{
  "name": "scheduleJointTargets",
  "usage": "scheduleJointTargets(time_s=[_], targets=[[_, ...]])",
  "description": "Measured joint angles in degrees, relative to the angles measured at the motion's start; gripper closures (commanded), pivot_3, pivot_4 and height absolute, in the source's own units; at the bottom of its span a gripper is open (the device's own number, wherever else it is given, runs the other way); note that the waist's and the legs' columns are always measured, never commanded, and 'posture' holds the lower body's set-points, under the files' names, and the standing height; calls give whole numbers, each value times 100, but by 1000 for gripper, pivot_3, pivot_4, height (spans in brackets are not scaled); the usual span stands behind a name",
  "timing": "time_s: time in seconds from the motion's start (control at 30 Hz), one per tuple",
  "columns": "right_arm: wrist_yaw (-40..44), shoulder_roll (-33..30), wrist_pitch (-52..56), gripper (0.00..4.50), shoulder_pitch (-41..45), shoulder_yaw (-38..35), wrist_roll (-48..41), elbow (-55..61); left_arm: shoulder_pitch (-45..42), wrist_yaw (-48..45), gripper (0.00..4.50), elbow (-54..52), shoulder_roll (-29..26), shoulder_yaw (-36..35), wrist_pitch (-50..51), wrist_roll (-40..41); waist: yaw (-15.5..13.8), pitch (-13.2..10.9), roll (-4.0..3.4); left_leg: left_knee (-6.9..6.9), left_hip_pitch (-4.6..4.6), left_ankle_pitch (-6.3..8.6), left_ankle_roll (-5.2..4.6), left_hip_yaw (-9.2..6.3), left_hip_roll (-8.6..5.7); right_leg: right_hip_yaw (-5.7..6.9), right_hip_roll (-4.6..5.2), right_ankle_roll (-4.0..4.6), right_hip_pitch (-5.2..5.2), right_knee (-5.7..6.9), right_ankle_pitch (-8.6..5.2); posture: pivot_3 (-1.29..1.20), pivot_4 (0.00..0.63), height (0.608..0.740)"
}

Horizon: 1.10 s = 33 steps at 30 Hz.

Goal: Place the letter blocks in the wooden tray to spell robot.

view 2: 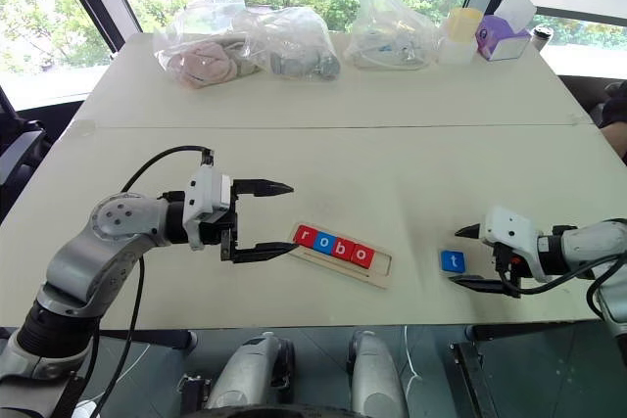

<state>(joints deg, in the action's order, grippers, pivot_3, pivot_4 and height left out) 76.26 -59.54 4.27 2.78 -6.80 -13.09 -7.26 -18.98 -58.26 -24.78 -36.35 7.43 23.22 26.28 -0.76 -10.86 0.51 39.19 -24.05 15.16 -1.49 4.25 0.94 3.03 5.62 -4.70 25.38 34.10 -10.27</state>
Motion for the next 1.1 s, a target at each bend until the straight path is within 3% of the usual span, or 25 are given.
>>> scheduleJointTargets(time_s=[0.07,0.17,0.2,0.53,0.87,1.1], targets=[[-11,3,-53,1391,22,37,42,-91,-14,0,0,0,0,0,0,0,-1,0,0,0,0,0,0,1,0,0,0,0,0,0,0,0,150,740],[-17,5,-125,3090,72,92,55,-201,-41,4,0,0,0,0,1,0,0,0,0,0,1,0,0,2,0,0,0,0,-1,1,0,0,150,740],[-15,6,-152,3379,77,95,55,-210,-41,5,0,0,-4,0,1,0,1,0,0,0,2,0,0,3,0,0,0,1,-1,1,1,0,150,740],[-8,-1,-149,3372,63,89,32,-185,-38,72,0,-5,-21,0,1,2,0,0,-1,1,5,0,0,5,0,0,-1,1,-4,2,2,0,150,740],[-476,-80,1996,3372,57,-36,-878,2333,-39,85,0,-6,-18,2,0,11,-15,1,-1,1,9,0,1,-3,3,0,1,0,-6,4,0,0,150,740],[-1003,54,2928,3372,-8,318,-1061,3164,-44,108,0,-7,32,3,1,10,-6,1,-1,1,6,0,1,-2,2,0,3,2,-5,1,1,0,150,740]])
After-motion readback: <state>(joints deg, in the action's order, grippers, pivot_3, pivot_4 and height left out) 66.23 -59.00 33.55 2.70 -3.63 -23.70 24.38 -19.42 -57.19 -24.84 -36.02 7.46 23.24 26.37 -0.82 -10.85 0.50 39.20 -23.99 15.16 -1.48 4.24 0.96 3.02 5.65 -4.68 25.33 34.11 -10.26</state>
